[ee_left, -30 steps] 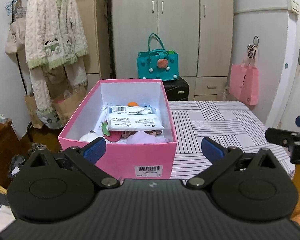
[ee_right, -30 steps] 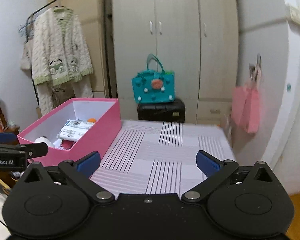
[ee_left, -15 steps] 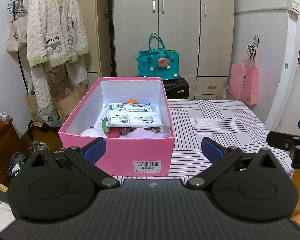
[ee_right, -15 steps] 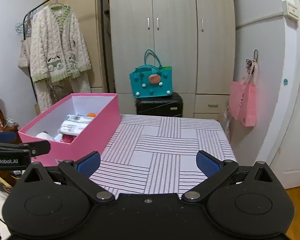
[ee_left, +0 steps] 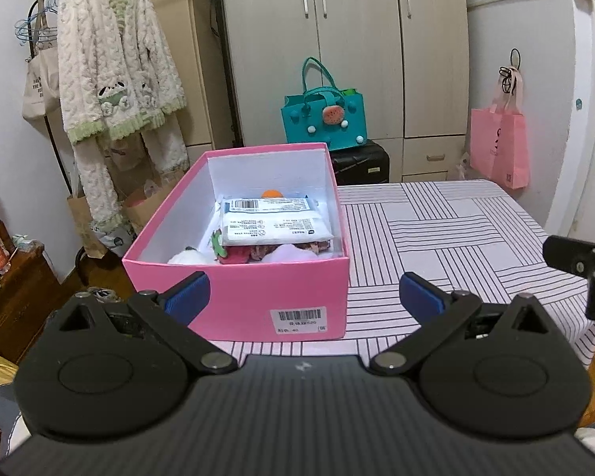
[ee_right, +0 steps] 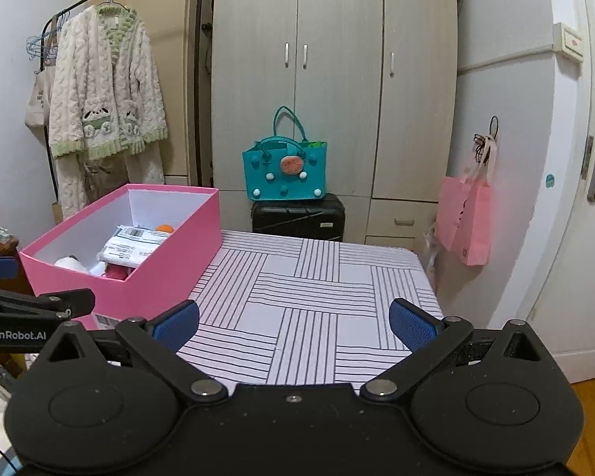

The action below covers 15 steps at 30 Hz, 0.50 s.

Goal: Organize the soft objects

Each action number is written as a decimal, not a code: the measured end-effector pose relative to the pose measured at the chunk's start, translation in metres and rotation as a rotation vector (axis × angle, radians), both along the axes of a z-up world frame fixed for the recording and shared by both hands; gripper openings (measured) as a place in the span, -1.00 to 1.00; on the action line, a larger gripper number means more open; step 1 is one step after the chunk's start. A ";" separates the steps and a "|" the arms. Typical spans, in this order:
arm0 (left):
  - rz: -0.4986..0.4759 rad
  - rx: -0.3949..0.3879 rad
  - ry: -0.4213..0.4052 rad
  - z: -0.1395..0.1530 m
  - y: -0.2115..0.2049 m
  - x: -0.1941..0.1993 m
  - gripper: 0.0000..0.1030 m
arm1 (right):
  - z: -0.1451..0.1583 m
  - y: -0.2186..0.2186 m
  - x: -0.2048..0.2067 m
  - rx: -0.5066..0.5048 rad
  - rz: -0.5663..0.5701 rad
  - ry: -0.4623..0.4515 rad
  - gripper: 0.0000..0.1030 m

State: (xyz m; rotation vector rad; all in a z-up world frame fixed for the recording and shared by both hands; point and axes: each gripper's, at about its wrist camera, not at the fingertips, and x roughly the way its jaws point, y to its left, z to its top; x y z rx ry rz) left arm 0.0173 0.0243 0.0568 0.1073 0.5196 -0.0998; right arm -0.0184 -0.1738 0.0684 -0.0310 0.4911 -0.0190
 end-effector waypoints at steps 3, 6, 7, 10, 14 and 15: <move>-0.004 -0.005 0.007 -0.002 -0.001 0.000 1.00 | -0.001 0.000 0.000 -0.007 0.002 -0.001 1.00; -0.004 -0.011 0.012 -0.004 -0.001 0.001 1.00 | -0.002 0.000 0.001 -0.008 0.001 0.002 1.00; -0.004 -0.014 0.013 -0.005 -0.001 0.001 1.00 | -0.002 0.000 0.001 -0.009 0.000 0.003 1.00; 0.000 -0.020 0.017 -0.006 0.001 0.001 1.00 | -0.003 0.000 0.001 -0.008 -0.001 0.005 1.00; 0.006 -0.022 0.014 -0.007 0.004 0.003 1.00 | -0.004 -0.001 0.001 -0.007 -0.002 0.005 1.00; 0.007 -0.026 0.012 -0.007 0.005 0.003 1.00 | -0.004 -0.001 0.002 -0.008 -0.001 0.005 1.00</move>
